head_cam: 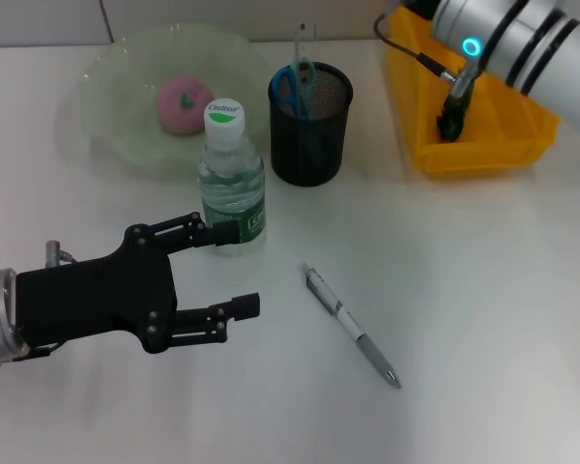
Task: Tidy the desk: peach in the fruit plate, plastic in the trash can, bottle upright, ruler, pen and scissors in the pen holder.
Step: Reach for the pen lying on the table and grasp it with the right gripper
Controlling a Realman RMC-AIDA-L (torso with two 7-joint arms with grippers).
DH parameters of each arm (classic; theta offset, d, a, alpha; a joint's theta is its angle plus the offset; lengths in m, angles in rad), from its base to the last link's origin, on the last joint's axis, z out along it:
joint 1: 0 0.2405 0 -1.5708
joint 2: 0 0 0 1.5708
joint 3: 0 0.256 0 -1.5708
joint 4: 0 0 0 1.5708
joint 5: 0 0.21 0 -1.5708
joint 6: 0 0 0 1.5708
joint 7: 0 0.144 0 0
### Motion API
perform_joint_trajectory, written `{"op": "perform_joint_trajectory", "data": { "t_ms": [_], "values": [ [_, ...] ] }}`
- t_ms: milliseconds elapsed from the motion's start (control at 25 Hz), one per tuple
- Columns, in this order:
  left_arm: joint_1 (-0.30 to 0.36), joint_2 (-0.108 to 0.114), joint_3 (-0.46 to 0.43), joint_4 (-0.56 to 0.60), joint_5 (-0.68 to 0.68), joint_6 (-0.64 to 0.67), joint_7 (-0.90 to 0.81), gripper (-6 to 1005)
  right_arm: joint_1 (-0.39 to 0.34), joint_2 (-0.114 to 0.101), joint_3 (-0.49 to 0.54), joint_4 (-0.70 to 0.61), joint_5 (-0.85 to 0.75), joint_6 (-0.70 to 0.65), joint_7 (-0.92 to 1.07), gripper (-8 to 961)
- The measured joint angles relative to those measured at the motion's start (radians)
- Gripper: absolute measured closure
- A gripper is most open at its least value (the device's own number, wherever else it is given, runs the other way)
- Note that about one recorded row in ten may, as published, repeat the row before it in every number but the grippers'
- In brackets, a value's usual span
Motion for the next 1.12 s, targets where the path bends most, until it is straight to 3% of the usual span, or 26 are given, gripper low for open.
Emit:
{"op": "perform_joint_trajectory", "data": {
  "t_ms": [120, 240, 360, 440, 480, 640, 800, 1120],
  "values": [
    [0.001, 0.0, -0.005, 0.0, 0.0, 0.0, 0.0, 200, -0.091, -0.019, -0.093, -0.163, -0.051, -0.007, 0.123, 394],
    [0.005, 0.001, -0.028, 0.0, -0.001, 0.001, 0.0, 200, -0.196, -0.047, -0.146, -0.404, -0.249, -0.004, 0.348, 371],
    [0.011, 0.0, -0.045, 0.001, -0.001, 0.01, 0.003, 200, -0.277, -0.057, -0.106, -0.661, -0.631, -0.036, 0.72, 347],
    [0.013, 0.0, -0.052, 0.001, -0.001, 0.015, 0.01, 200, -0.31, -0.044, -0.026, -0.858, -0.984, -0.162, 1.021, 331],
    [0.013, -0.001, -0.053, 0.001, -0.001, 0.015, 0.012, 200, -0.31, -0.044, -0.026, -0.858, -0.984, -0.162, 1.021, 323],
    [0.016, -0.003, -0.053, 0.0, -0.001, 0.015, 0.025, 200, -0.289, -0.031, 0.05, -0.999, -1.26, -0.366, 1.261, 292],
    [0.018, -0.003, -0.055, -0.004, -0.001, 0.001, 0.039, 200, -0.223, -0.032, 0.064, -1.017, -1.414, -0.498, 1.462, 242],
    [0.03, -0.003, -0.086, -0.007, -0.001, -0.023, 0.09, 200, -0.094, -0.01, -0.016, -1.0, -1.656, -0.554, 1.763, 231]
  ]
}}
